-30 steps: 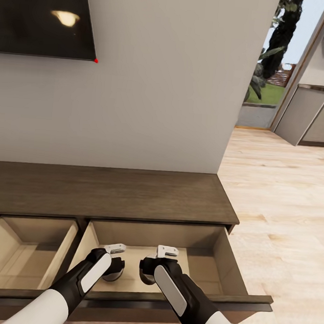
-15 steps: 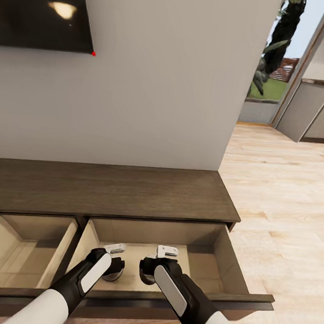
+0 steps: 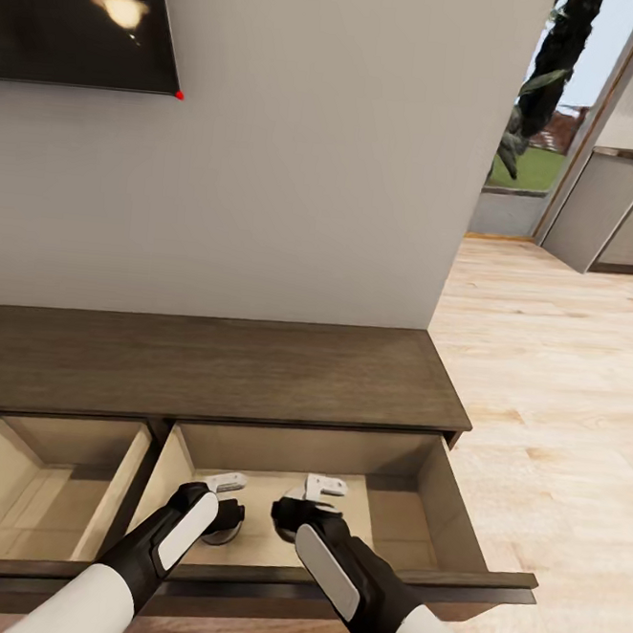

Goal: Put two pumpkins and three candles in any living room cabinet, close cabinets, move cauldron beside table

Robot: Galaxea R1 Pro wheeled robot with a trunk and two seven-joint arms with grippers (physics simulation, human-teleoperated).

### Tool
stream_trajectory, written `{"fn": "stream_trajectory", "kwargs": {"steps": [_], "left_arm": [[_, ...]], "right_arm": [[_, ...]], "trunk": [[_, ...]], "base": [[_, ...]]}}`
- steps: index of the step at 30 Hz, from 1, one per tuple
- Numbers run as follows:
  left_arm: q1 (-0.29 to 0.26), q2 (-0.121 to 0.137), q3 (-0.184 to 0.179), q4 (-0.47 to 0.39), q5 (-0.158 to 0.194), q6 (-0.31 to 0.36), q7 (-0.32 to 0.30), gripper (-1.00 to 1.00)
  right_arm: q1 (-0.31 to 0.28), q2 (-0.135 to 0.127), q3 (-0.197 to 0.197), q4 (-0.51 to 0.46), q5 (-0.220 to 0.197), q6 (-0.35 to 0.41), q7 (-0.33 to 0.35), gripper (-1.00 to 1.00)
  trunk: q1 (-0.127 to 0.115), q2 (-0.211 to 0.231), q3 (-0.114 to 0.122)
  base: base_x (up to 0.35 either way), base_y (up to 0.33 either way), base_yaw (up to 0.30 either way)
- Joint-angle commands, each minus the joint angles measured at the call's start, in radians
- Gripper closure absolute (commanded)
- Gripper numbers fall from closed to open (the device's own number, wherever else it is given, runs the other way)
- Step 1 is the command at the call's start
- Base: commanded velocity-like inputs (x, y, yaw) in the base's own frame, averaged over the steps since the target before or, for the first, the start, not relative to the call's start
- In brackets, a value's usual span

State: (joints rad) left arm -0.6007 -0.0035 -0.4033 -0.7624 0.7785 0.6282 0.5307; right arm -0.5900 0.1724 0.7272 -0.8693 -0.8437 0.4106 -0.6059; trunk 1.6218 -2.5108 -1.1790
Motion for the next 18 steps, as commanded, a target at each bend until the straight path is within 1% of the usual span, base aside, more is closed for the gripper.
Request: {"fn": "stream_trajectory", "kwargs": {"steps": [1, 2, 8, 10, 15, 18], "left_arm": [[-0.001, 0.001, -0.003, -0.001, 0.010, 0.001, 0.011, 1.00], [-0.001, 0.001, -0.003, -0.001, 0.010, 0.001, 0.011, 1.00], [-0.001, 0.001, -0.003, -0.002, 0.010, 0.001, 0.011, 1.00], [-0.001, 0.001, -0.003, -0.002, 0.010, 0.001, 0.011, 1.00], [-0.001, 0.001, -0.003, -0.002, 0.010, 0.001, 0.011, 1.00], [-0.001, 0.002, -0.003, -0.002, 0.010, 0.001, 0.012, 1.00]], "right_arm": [[-0.006, 0.000, 0.007, 0.009, -0.007, -0.004, -0.008, 1.00], [-0.010, 0.000, 0.009, 0.017, -0.007, -0.007, -0.008, 1.00], [-0.018, 0.001, 0.013, 0.029, -0.008, -0.013, -0.008, 1.00], [-0.018, 0.001, 0.014, 0.030, -0.008, -0.014, -0.008, 1.00], [-0.018, 0.001, 0.015, 0.029, -0.008, -0.023, -0.008, 1.00], [-0.019, 0.001, 0.015, 0.029, -0.008, -0.025, -0.008, 1.00]], "trunk": [[0.000, 0.000, -0.001], [0.000, 0.000, -0.001], [0.002, -0.002, -0.024], [0.002, -0.002, -0.024], [0.005, -0.003, -0.043], [0.005, -0.003, -0.043]], "base": [[0.000, 0.000, 0.000], [0.000, 0.000, 0.000], [0.000, 0.000, 0.000], [0.000, 0.000, 0.000], [0.000, 0.000, 0.000], [0.000, 0.000, 0.000]]}}
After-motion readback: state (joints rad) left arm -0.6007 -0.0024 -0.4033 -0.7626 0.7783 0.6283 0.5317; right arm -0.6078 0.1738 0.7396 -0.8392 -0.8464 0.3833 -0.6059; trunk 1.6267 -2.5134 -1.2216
